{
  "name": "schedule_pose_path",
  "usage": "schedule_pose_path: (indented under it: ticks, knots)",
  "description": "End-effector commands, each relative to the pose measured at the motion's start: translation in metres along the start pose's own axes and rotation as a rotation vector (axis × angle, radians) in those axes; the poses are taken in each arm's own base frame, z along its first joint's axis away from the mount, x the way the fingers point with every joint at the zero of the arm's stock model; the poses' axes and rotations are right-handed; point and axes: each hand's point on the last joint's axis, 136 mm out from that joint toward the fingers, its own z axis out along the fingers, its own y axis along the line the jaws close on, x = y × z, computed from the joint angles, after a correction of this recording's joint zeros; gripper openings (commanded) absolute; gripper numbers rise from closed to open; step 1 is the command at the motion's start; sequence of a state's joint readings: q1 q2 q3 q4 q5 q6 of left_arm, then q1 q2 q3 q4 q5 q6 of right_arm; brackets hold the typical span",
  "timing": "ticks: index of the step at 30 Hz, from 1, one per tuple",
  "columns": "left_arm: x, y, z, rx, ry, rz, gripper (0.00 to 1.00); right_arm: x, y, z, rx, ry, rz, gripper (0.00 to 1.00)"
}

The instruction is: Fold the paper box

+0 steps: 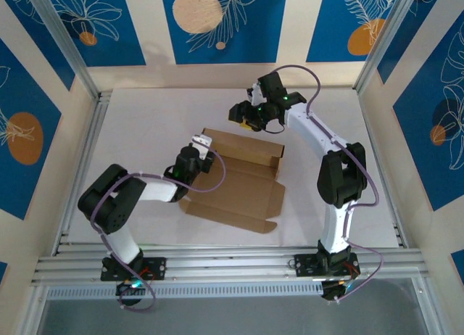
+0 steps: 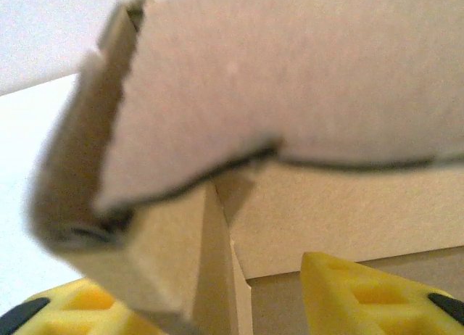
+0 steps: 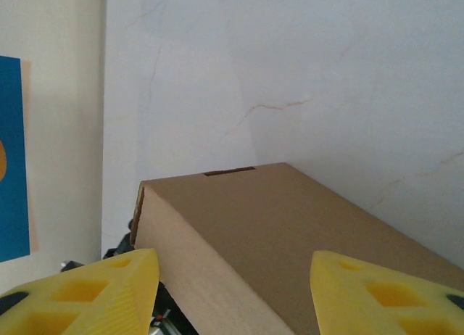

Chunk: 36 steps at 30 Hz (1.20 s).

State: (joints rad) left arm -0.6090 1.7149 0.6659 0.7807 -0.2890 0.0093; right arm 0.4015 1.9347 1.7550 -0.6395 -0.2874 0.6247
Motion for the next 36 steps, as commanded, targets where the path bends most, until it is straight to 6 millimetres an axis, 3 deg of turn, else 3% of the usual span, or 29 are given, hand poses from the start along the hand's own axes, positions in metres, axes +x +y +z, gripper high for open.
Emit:
schedule_pose_path:
  ticks: [1, 5, 12, 17, 24, 36]
  knots:
    - [-0.014, 0.002, -0.010, 0.012, -0.036, -0.020, 0.52, -0.003, 0.004, -0.007, -0.004, 0.000, -0.021, 0.59]
    - [-0.004, 0.010, -0.009, -0.021, -0.007, -0.030, 0.51, -0.009, 0.003, -0.003, -0.017, 0.009, -0.025, 0.59]
    - [0.017, 0.015, -0.004, -0.030, 0.060, -0.079, 0.48, -0.018, -0.006, 0.023, -0.056, 0.075, 0.027, 0.59]
    - [0.018, 0.013, 0.005, -0.028, 0.069, -0.069, 0.44, -0.018, -0.031, 0.054, 0.011, 0.134, 0.107, 0.58]
    - [0.023, 0.015, 0.018, -0.053, 0.113, -0.055, 0.27, 0.004, -0.038, 0.092, -0.006, 0.253, 0.133, 0.52]
    - [0.027, 0.029, 0.027, -0.074, 0.166, -0.099, 0.05, 0.045, -0.020, 0.115, -0.151, 0.416, 0.128, 0.46]
